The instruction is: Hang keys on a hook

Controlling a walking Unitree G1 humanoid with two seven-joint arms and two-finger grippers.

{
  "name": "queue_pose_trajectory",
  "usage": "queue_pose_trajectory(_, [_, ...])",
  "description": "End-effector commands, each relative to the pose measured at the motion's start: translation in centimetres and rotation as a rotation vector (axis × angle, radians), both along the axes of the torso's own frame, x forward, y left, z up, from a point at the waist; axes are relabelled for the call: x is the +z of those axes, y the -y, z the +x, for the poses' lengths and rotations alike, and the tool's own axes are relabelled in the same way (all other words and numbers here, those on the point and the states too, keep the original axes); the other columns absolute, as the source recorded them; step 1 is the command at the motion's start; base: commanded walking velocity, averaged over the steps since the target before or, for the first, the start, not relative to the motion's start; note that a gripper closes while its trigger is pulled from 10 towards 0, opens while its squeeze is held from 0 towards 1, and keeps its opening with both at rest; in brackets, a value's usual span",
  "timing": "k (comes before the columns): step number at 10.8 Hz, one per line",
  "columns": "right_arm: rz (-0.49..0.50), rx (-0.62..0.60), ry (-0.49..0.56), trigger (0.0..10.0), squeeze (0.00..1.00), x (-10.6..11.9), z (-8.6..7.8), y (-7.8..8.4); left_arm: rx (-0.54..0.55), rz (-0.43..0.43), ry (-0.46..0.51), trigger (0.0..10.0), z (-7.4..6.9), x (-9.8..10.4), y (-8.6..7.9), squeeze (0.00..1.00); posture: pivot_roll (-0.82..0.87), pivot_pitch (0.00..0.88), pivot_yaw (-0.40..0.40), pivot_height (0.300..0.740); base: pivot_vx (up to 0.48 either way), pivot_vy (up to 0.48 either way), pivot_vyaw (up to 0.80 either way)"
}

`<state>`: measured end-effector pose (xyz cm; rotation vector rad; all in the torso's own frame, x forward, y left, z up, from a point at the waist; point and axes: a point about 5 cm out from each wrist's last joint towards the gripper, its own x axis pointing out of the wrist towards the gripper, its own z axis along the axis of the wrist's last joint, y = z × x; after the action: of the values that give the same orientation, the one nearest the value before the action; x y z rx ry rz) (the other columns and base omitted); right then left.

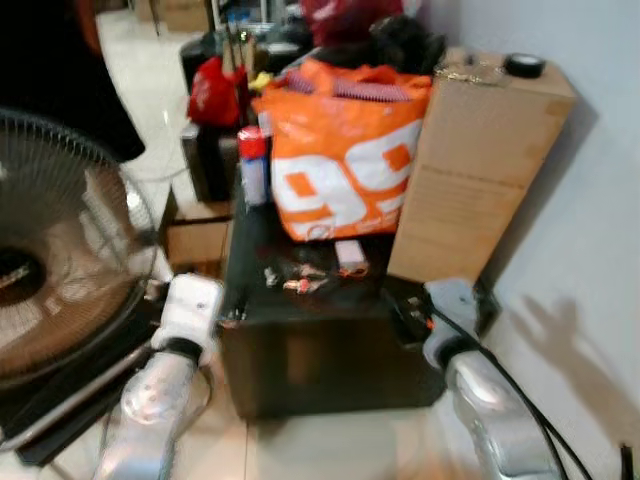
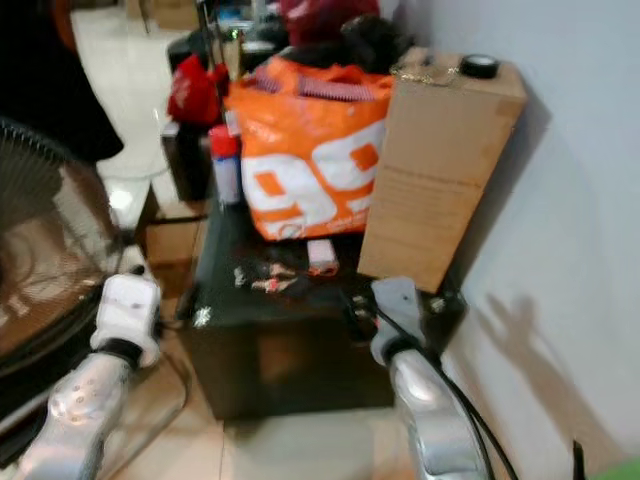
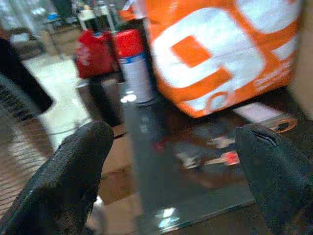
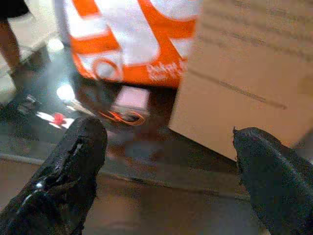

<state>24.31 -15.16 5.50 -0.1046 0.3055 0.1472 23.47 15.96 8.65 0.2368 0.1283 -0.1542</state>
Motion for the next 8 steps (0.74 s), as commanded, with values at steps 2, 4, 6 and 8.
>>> queue_pose_trajectory(2, [0.005, 0.009, 0.017, 10.0, 0.00, 0.47, 0.34, -0.39, 0.015, 0.016, 0.014, 10.0, 0.05, 0.38, -0.70, 0.00, 0.00, 0.000, -0.008, 0.740, 0.351, 0.000, 0.00])
queue_pose_trajectory(4, [-0.003, 0.044, 0.018, 10.0, 0.00, 0.46, 0.34, -0.61, 0.016, 0.015, 0.012, 10.0, 0.00, 0.32, -0.64, 0.00, 0.01, 0.000, -0.013, 0.740, 0.352, 0.000, 0.63])
queue_pose_trajectory(6, [-0.009, 0.056, 0.010, 10.0, 0.00, 0.38, 0.37, -0.61, 0.020, 0.015, 0.009, 10.0, -0.09, 0.25, -0.63, 0.00, 0.01, 0.000, -0.019, 0.740, 0.349, 0.000, 0.80])
queue_pose_trajectory(8, [-0.016, 0.067, 0.000, 10.0, 0.00, 0.23, 0.46, -0.62, 0.025, 0.014, 0.009, 10.0, -0.06, 0.18, -0.62, 0.00, 0.01, 0.000, -0.027, 0.740, 0.349, 0.000, 0.00])
